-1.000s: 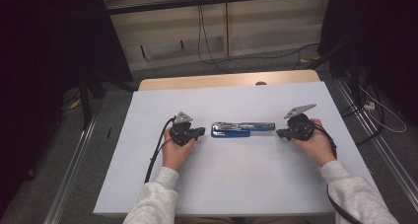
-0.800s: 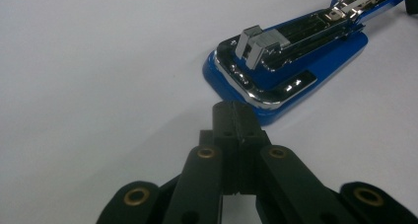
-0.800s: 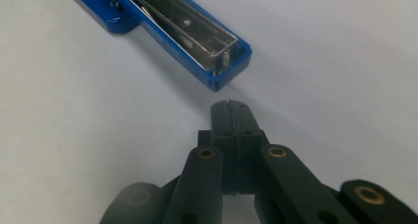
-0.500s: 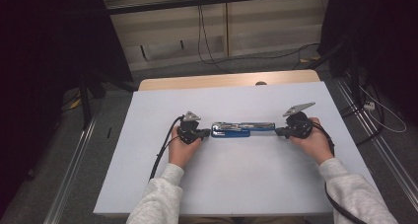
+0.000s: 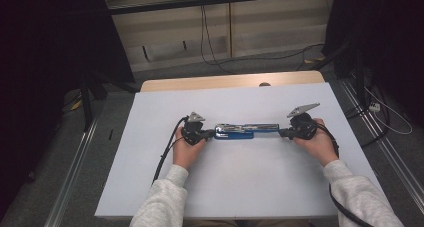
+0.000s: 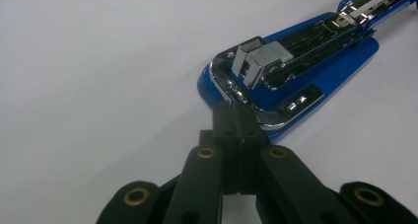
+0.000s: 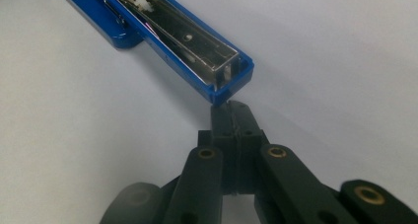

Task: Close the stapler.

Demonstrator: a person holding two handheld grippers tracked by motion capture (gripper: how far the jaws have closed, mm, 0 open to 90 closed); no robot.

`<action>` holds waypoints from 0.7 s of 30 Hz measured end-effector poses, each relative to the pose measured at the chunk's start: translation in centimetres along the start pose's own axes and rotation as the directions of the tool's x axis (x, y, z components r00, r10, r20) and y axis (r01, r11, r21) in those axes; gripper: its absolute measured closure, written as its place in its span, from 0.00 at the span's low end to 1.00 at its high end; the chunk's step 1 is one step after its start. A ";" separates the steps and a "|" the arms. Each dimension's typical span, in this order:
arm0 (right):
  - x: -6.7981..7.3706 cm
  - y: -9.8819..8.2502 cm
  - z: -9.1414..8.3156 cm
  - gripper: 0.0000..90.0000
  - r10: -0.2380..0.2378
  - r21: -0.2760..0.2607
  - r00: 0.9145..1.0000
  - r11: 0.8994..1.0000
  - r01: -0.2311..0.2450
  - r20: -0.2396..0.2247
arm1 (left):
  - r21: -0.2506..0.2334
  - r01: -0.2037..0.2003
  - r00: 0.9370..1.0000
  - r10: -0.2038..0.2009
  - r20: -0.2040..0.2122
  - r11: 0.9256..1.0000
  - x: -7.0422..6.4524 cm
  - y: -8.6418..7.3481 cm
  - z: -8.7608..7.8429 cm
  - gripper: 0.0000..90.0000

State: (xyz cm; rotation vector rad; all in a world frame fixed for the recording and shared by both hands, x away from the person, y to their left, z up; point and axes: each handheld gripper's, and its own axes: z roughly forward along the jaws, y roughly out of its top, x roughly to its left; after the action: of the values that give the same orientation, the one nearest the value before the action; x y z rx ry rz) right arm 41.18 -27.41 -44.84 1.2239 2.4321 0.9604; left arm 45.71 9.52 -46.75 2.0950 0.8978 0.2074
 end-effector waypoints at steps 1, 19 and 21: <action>0.0 0.0 0.0 1.00 -0.001 -0.003 1.000 1.000 0.001 0.000 | -0.003 0.001 1.000 -0.001 -0.001 1.000 0.0 0.0 0.0 1.00; 0.5 0.7 -0.3 0.93 0.000 -0.079 0.999 0.997 -0.003 -0.032 | -0.004 -0.005 1.000 0.005 -0.027 1.000 0.1 0.0 -0.2 0.94; 0.6 0.6 -0.3 0.88 0.001 -0.076 0.999 0.997 -0.004 -0.035 | -0.002 0.007 0.999 -0.007 -0.032 1.000 0.2 -0.1 -0.3 0.91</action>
State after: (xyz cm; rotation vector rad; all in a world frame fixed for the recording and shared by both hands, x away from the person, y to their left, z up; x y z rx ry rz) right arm 41.05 -26.83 -44.19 1.1943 2.3968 1.0734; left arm 45.68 9.89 -46.61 2.0918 0.9233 0.2381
